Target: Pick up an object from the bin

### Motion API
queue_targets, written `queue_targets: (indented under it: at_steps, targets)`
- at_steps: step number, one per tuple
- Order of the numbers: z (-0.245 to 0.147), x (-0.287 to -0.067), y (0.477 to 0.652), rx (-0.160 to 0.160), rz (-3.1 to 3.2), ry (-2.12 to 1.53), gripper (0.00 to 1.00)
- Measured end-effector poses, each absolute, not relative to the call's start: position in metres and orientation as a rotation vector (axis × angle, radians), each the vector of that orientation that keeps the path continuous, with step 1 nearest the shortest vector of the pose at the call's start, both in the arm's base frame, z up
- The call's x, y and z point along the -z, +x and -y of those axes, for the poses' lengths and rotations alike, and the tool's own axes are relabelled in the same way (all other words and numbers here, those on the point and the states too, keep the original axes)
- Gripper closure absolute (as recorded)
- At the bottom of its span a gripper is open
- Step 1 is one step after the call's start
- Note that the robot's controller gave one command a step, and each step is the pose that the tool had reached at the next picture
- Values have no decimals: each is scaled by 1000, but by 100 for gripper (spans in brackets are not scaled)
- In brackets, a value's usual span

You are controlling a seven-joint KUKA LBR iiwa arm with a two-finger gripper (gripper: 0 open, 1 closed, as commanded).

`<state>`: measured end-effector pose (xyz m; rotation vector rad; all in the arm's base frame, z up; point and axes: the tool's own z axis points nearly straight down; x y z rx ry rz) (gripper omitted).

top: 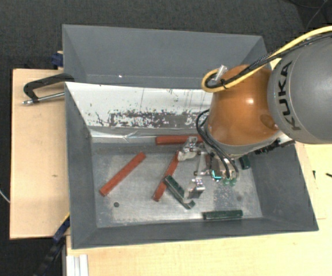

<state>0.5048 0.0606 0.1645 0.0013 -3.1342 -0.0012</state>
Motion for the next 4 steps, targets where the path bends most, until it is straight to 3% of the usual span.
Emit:
queue_targets:
  at_steps: [1,2,3,4]
  targets:
    - [-61,-167,505,2,3138,1,0]
    - [-68,-181,504,0,3132,256,0]
    - [-71,-141,516,0,3100,569,0]
    - [-55,-90,524,10,3015,910,100]
